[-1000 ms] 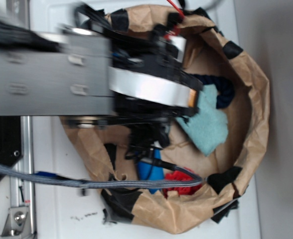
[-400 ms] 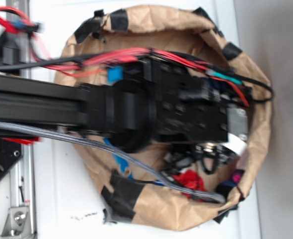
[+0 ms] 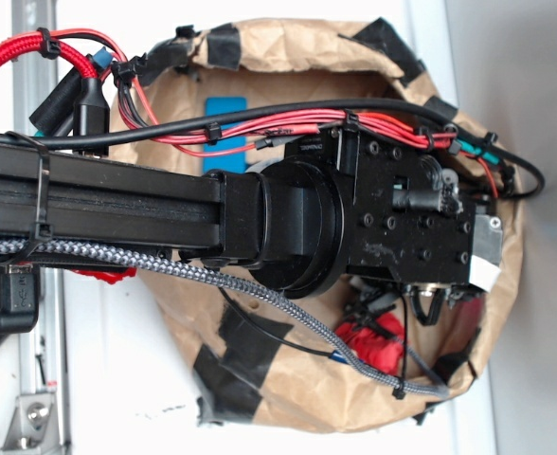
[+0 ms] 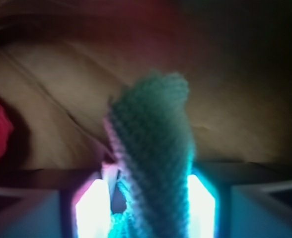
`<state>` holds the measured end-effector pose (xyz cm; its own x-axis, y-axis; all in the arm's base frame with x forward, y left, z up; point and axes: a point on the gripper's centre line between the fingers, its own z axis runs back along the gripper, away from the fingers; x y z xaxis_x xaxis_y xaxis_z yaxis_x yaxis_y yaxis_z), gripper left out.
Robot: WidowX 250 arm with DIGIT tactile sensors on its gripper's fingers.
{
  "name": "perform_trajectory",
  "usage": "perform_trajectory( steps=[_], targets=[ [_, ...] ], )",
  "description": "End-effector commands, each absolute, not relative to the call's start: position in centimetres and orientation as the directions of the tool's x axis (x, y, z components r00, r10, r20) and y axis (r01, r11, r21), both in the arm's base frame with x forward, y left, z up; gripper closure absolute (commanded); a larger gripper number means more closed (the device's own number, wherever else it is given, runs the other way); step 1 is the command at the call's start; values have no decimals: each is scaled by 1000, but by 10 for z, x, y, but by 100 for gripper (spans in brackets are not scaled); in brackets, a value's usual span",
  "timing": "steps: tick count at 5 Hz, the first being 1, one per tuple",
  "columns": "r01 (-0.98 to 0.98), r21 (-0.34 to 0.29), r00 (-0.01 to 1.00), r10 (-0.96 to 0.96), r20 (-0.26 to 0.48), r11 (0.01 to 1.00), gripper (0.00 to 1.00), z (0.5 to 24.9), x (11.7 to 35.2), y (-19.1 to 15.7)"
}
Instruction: Grab the blue cloth.
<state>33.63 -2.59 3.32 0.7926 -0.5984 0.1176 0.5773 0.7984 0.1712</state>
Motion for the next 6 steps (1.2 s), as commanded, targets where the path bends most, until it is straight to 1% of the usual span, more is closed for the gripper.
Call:
perform_trajectory(
  steps=[1,2,3,4,5,6],
  targets=[
    [361,281,867,-431,250,889,100,108,331,-20],
    [299,343,882,-395,258,891,100,139,314,-27],
    [135,361,959,-213,185,923,100,177,280,-46],
    [-102,157,983,75,166,982,100,214,251,-43],
    [-343,94,932,326,159,935,100,222,249,-36],
    [-490,87,867,476,149,867,100,219,250,-28]
  ],
)
